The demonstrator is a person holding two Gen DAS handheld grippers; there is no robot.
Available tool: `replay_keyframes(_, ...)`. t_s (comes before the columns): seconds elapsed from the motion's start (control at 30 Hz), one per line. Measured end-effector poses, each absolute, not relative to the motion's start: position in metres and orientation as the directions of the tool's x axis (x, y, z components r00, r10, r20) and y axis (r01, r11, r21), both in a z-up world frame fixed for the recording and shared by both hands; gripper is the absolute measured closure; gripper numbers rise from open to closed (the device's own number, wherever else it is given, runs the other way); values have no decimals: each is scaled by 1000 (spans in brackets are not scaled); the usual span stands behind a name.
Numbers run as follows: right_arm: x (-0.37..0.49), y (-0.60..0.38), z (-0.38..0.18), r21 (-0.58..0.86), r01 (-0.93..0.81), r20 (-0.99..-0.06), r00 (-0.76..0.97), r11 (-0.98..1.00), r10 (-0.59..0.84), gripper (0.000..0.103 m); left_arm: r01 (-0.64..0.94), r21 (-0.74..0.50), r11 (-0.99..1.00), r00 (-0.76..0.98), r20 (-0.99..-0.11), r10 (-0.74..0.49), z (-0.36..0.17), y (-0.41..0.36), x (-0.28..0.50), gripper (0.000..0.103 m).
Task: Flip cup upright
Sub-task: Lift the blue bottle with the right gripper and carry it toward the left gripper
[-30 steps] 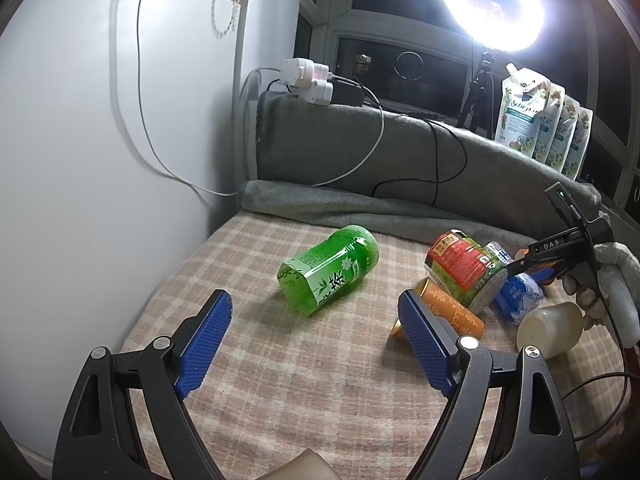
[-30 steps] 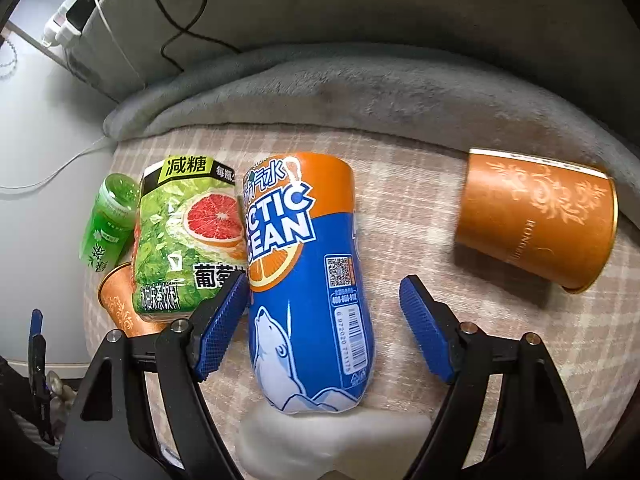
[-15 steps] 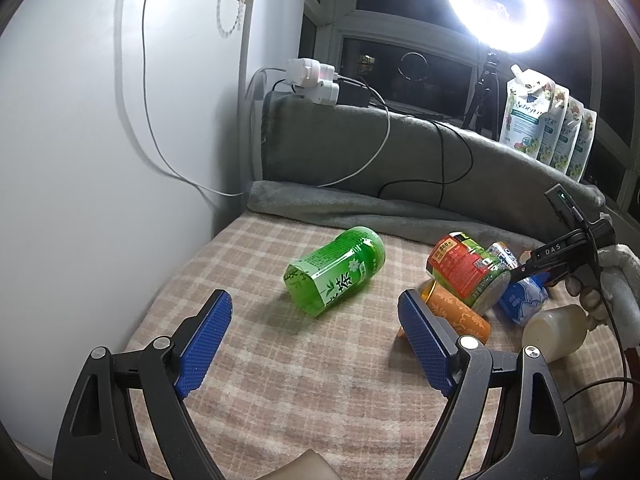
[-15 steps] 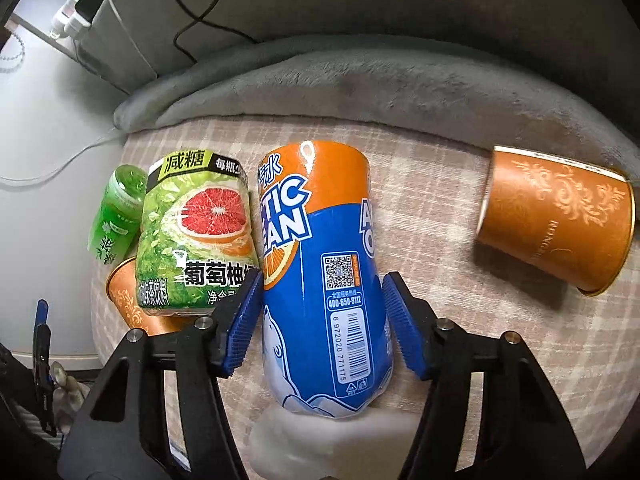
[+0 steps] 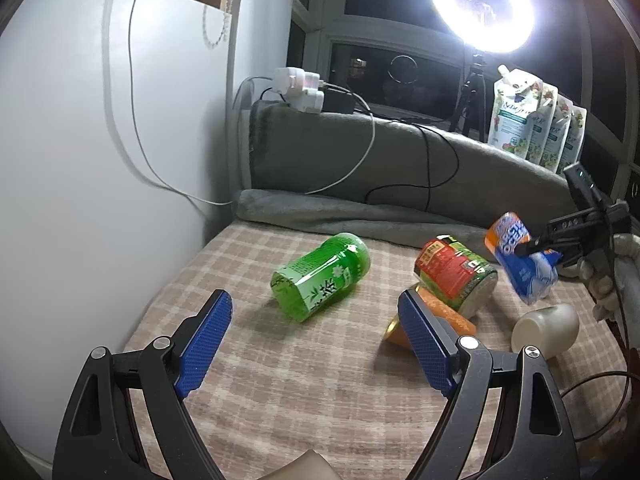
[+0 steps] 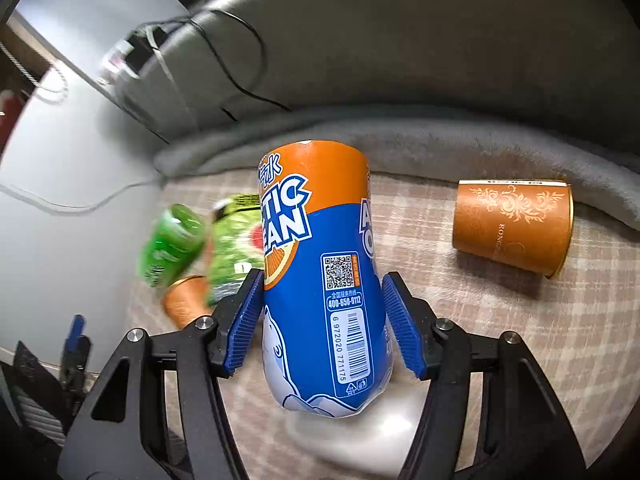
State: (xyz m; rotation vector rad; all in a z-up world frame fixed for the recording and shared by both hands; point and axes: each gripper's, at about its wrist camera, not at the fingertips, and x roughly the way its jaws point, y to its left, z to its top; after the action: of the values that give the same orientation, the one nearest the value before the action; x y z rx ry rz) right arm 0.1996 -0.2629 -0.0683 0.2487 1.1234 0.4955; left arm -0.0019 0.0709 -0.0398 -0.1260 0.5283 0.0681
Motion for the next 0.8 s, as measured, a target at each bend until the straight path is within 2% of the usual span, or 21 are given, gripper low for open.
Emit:
replay_keyframes(0.3,134,-251,-58,521,-294,-739,313,801,596,40,-62,-112,992,857,-515,-5,-39,59,-3,18)
replay_keyframes(0.6,80,-228,-103,617,-237,-726,198,751,659,40,13,-155,988,833,-544,-97,-43,44,-3,18)
replay_keyframes(0.8,66,-228,-131,633,-158,-732,198,758,653,39,64,-247,967,776,-597,-204,-52,35,1,18)
